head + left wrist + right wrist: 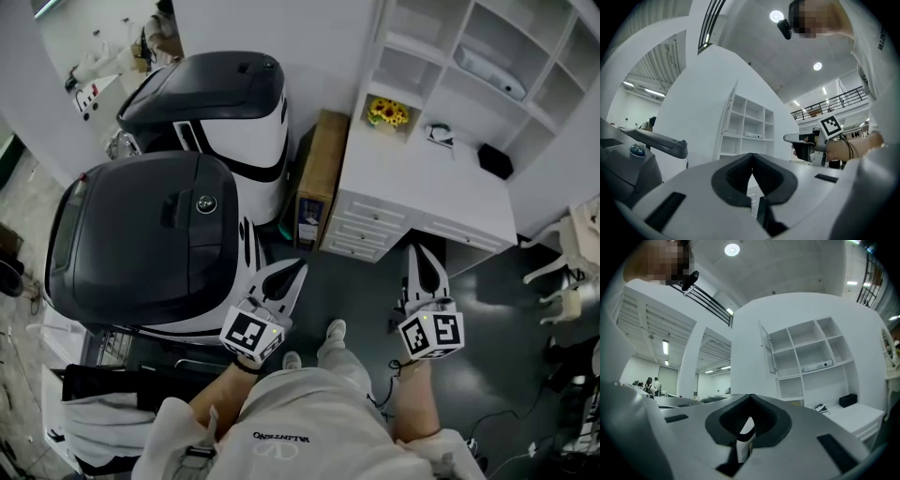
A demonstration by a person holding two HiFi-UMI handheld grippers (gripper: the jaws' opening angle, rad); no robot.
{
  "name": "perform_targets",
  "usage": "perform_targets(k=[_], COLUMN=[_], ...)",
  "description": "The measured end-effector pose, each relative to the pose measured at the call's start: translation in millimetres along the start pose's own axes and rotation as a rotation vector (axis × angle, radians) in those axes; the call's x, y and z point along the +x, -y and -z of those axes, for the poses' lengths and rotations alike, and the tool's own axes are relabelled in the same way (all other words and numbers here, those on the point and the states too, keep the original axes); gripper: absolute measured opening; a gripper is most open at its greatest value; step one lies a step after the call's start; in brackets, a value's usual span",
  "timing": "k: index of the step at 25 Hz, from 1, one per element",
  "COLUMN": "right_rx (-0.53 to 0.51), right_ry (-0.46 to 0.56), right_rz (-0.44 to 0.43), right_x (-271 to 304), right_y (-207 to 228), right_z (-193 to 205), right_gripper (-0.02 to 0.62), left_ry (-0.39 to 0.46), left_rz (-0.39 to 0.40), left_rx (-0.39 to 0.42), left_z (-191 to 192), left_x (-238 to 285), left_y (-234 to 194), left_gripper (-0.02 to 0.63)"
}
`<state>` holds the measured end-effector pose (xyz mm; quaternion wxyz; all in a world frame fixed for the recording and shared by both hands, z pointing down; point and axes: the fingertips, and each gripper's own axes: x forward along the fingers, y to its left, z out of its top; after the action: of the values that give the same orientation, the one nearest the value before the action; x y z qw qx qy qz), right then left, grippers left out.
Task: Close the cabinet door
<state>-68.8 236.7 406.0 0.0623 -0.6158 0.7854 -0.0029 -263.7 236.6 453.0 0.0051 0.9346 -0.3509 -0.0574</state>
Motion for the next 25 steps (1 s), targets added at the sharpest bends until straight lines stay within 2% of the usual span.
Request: perform_targets(k=[10,19,25], right_rx=[0.019,0.038,0.043], right_ry=[0.009,0.013,0.021], right_rz=[-0.017,-0.057,-0.115], right_x=[32.0,85.4,125.9], right_y=[34.0,86.9,122.4], right_z=[2.4,2.6,-0.8], right_gripper=[0.011,0.011,0.011], left_ry=[-0.005,-0.014,-0.006], left_rz=[-0.010,-0.024,-0.057], left_rx=[0.019,0.038,0.057], left_z=[0.1,3.0,-0.6], left_x=[44.8,119.0,173.1], left_y=[-8.2,-22.0,-33.4], left_gripper=[0.003,0.003,0.003])
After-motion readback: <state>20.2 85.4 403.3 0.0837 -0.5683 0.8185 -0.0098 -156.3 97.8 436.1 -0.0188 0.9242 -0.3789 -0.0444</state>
